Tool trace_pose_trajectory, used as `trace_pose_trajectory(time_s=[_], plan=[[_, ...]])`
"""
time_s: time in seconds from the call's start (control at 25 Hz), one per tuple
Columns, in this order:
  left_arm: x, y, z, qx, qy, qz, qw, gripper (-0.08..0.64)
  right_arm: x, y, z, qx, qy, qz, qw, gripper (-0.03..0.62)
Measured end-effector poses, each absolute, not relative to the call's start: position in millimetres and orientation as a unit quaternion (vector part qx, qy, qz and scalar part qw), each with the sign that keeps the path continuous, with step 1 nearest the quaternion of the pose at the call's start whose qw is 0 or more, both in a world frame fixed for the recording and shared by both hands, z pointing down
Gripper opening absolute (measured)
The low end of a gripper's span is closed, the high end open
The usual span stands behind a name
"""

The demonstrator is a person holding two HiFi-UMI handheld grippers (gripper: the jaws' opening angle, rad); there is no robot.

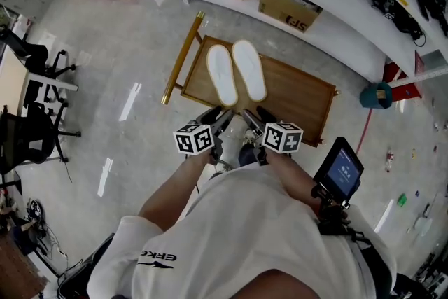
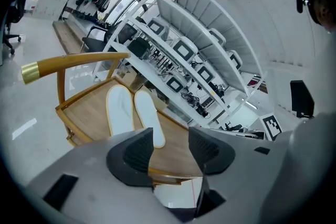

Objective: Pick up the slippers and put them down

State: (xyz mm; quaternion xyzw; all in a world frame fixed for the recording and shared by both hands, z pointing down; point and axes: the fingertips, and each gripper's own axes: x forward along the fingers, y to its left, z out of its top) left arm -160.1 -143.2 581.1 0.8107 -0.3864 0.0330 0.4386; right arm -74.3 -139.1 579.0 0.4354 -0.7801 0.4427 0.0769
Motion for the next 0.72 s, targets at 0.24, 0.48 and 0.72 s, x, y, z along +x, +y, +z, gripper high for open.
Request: trace_pose_trajectory(time_s=[0.24,0.48,0.72], plan=[[-169,-119,544,0.828,-0.382,-0.005,0.410,0.099,-79,-117,534,0.446,-0.801,0.398,0.037,0.111],[-175,-89,519,0.839,-0.376,-0.027,0.391,0.020,-89,-89,506,0.449,-0.812,0.373,0.017,0.031],[-187,-60,505,0.845,-0.368,-0.048,0.385,0.005,-105,-60,485,0.450,-0.820,0.353,0.005,0.006]])
